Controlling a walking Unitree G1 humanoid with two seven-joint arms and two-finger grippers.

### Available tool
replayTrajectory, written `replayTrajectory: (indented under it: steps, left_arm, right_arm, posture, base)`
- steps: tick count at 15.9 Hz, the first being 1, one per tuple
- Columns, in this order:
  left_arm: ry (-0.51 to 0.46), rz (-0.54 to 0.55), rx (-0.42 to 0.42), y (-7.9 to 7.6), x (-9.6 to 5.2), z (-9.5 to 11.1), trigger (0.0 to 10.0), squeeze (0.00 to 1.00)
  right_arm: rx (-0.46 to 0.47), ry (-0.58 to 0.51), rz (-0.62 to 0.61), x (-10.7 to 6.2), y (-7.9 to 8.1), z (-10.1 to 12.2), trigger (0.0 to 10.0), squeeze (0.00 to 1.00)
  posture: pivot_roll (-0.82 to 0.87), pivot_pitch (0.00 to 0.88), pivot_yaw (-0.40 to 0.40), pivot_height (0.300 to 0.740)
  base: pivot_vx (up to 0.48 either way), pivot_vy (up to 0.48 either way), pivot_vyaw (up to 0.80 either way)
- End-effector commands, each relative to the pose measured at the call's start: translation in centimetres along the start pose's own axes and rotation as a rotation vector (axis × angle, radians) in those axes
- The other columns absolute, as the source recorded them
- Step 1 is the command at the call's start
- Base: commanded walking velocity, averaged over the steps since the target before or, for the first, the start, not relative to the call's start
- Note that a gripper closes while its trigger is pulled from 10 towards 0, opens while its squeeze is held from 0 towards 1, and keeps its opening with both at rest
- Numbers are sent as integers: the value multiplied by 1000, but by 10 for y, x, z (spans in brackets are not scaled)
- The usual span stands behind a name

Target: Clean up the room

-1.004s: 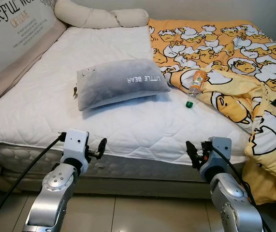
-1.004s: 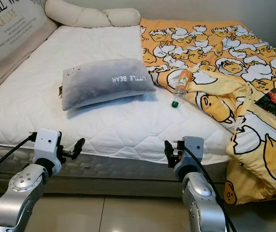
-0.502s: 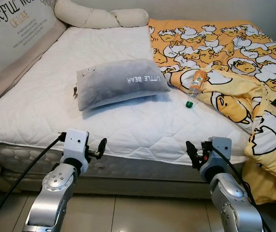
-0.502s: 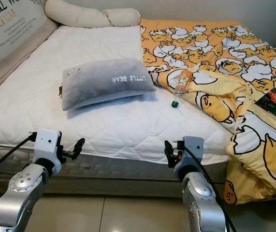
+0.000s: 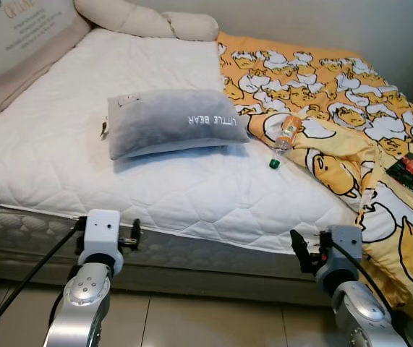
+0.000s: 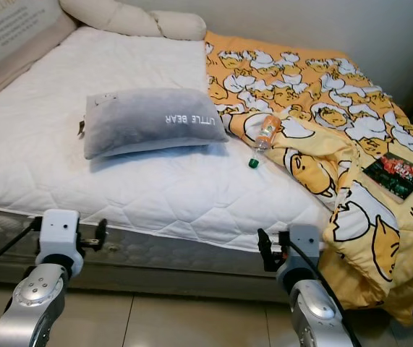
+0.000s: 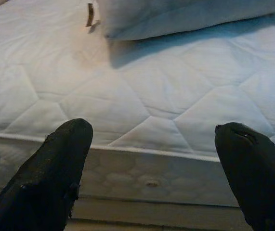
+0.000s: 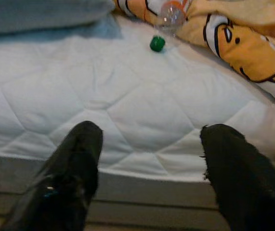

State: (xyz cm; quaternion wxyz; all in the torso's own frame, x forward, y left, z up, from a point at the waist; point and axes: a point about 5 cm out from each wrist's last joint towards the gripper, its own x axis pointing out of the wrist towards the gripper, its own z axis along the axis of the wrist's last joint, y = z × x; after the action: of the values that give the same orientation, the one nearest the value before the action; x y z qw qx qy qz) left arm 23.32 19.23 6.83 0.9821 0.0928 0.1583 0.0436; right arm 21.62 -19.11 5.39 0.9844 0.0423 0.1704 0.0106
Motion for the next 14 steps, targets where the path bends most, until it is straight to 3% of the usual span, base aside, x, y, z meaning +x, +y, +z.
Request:
replayTrajectory:
  steps: [1,2,3,4,5,7,8,10,12,13,14]
  left_arm:
    - [-21,1,3,-2,-1,4,10000,682]
    - [-24,0,-4,-1,-1,5,10000,992]
    - [-29,-1,-13,1,-1,8,10000,1000]
    - [-50,-32,-18,2,-1,13,10000,1000]
    - [-67,-72,-36,3,-1,17,10000,957]
    - [-112,-105,-1,3,-2,23,10000,867]
    - [-126,-102,8,4,-1,25,10000,847]
    - [-158,-111,26,3,-1,34,10000,769]
    - [-160,-121,51,3,0,40,10000,761]
    - [-160,-137,54,5,0,42,10000,761]
    - [-144,-140,41,7,-3,37,10000,745]
  right_arm:
    - [18,-22,-20,-3,-6,4,10000,1000]
    - [38,-43,-41,-4,-7,6,10000,1000]
    - [61,-69,-59,-5,-9,9,10000,1000]
    - [74,-41,-66,-4,-9,7,10000,1000]
    - [-8,-37,-74,-3,-9,8,10000,1000]
    - [-61,-157,-66,-3,-9,20,10000,1000]
    - [-54,-162,-62,-2,-9,21,10000,1000]
    - [13,-156,-71,1,-9,22,10000,1000]
    - [30,-201,-60,4,-2,28,10000,1000]
    - [120,-195,-30,8,8,26,10000,1000]
    - [154,-190,-51,6,10,22,10000,1000]
  posture:
    - [28,0,-106,740]
    - [26,0,-104,740]
    - [26,0,-103,740]
    - [23,0,-102,740]
    - [23,0,-102,740]
    - [22,0,-98,740]
    - [20,0,-95,740]
    - [12,0,-75,740]
    - [7,0,-46,740]
    - [7,0,-38,740]
    - [29,0,-41,740]
  base:
    - [0,0,0]
    - [0,0,0]
    - [0,0,0]
    - [0,0,0]
    - [0,0,0]
    - [0,0,0]
    - [0,0,0]
    - [0,0,0]
    - [0,0,0]
    - [0,0,0]
    - [0,0,0]
